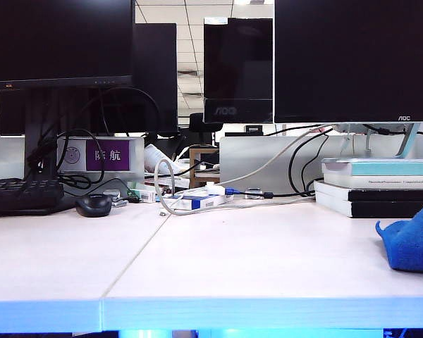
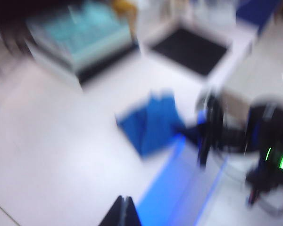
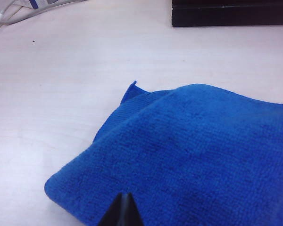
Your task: Wipe the table from left to right using the rag.
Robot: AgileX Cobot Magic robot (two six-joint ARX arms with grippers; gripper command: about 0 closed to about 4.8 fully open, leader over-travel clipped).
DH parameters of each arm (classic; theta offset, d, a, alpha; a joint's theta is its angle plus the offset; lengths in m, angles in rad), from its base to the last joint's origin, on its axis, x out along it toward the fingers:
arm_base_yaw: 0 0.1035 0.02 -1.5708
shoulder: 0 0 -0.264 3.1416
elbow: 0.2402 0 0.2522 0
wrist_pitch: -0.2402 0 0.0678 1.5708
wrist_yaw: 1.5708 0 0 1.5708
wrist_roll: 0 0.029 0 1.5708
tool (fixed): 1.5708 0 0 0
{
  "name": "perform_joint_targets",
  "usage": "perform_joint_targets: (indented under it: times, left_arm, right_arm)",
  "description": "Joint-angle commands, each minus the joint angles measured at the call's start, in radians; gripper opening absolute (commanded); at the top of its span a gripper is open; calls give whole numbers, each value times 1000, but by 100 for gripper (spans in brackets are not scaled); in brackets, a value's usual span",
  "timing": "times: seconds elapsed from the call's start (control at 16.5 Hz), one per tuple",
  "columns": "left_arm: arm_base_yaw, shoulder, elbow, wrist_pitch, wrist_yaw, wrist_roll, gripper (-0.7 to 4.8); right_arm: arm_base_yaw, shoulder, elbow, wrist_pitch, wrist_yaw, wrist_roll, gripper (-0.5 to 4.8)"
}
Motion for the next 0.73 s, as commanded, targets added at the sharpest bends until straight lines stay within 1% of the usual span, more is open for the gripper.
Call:
perform_joint_targets:
  times: [0.06, 0.18, 0.3, 0.36, 0.49, 0.55, 0.73]
  left_arm:
    - [1, -33, -170, 194, 55, -3, -6]
    - [5, -58, -272, 270, 61, -3, -6]
    - [42, -122, -409, 331, 59, -5, -6]
    - [66, -152, -463, 350, 59, -25, -6]
    - [139, -214, -584, 400, 59, -80, -6]
    - [204, -252, -649, 411, 60, -108, -6]
    - [353, -348, -789, 457, 55, -109, -6]
  right_arm:
    - [2, 0, -4, 5, 2, 4, -1]
    - [2, 0, -4, 5, 1, 4, -1]
    - [2, 0, -4, 4, 1, 4, -1]
    - [2, 0, -4, 4, 2, 4, -1]
    - [2, 0, -4, 4, 1, 4, -1]
    - [2, 0, -4, 4, 2, 4, -1]
    - [2, 0, -4, 4, 2, 4, -1]
